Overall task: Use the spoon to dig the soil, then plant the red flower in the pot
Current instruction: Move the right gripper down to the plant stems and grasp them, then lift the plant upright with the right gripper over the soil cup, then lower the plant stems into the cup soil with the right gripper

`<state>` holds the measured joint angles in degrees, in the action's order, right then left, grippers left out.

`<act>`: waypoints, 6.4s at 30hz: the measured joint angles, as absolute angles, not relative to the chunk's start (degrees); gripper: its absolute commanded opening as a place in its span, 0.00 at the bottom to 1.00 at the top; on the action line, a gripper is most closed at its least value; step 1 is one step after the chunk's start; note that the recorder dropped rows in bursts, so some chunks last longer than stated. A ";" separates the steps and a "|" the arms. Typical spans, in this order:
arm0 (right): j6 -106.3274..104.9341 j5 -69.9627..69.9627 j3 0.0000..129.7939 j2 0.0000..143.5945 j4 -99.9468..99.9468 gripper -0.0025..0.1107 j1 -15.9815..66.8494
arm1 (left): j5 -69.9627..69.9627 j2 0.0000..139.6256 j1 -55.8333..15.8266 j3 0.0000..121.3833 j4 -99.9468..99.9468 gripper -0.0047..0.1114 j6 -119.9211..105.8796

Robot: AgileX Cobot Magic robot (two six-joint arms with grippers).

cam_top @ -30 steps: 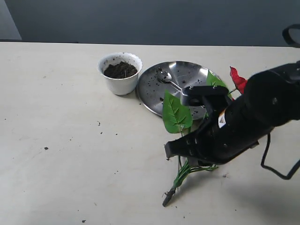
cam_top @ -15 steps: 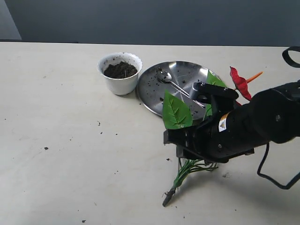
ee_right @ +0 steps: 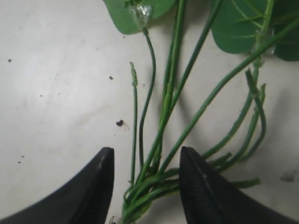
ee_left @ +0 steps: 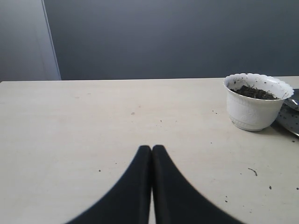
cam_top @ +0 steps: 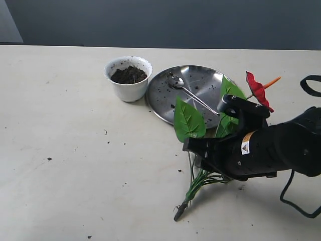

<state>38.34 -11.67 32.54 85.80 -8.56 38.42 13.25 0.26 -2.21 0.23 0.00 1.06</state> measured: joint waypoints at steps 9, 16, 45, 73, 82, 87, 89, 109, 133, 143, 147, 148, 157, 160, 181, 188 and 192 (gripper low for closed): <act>40.29 -9.56 32.54 88.04 -8.56 0.41 38.42 | 13.25 0.26 -2.21 0.23 0.00 0.05 1.06; 40.55 -5.51 32.54 92.21 -8.56 0.41 38.42 | 13.25 0.26 -2.21 0.23 0.00 0.05 1.06; 40.94 -4.18 32.54 84.99 -4.47 0.02 38.42 | 13.25 0.26 -2.21 0.23 0.00 0.05 1.06; -1.28 32.00 85.97 123.19 8.41 0.02 36.83 | 13.25 0.26 -2.21 0.23 0.00 0.05 1.06; -4.04 32.10 95.01 131.66 8.53 0.02 35.75 | 13.25 0.26 -2.21 0.23 0.00 0.05 1.06; -4.04 29.48 95.25 132.40 8.42 0.02 35.30 | 13.25 0.26 -2.21 0.23 0.00 0.05 1.06; -4.04 28.86 95.25 132.40 8.42 0.02 35.15 | 13.25 0.26 -2.21 0.23 0.00 0.05 1.06; 3.94 23.27 95.71 135.88 8.44 0.02 35.15 | 13.25 0.26 -2.21 0.23 0.00 0.05 1.06; 5.53 13.69 96.60 135.20 5.07 0.02 36.86 | 13.25 0.26 -2.21 0.23 0.00 0.05 1.06; 5.53 11.16 97.00 134.94 4.79 0.02 36.86 | 13.25 0.26 -2.21 0.23 0.00 0.05 1.06; 5.53 10.23 97.04 134.96 4.79 0.02 36.86 | 13.25 0.26 -2.21 0.23 0.00 0.05 1.06; 5.53 10.12 97.04 134.83 4.79 0.02 36.86 | 13.25 0.26 -2.21 0.23 0.00 0.05 1.06; 5.53 8.15 96.92 134.52 4.79 0.02 36.86 | 13.25 0.26 -2.21 0.23 0.00 0.05 1.06; 5.64 7.72 96.92 134.49 4.17 0.02 36.86 | 13.25 0.26 -2.21 0.23 0.00 0.05 1.06; 5.64 5.22 96.92 134.24 -0.85 0.02 36.86 | 13.25 0.26 -2.21 0.23 0.00 0.05 1.06; 5.64 6.38 97.16 135.15 -0.85 0.02 37.06 | 13.25 0.26 -2.21 0.23 0.00 0.05 1.06; 5.55 6.48 97.16 135.47 -0.85 0.02 37.36 | 13.25 0.26 -2.21 0.23 0.00 0.05 1.06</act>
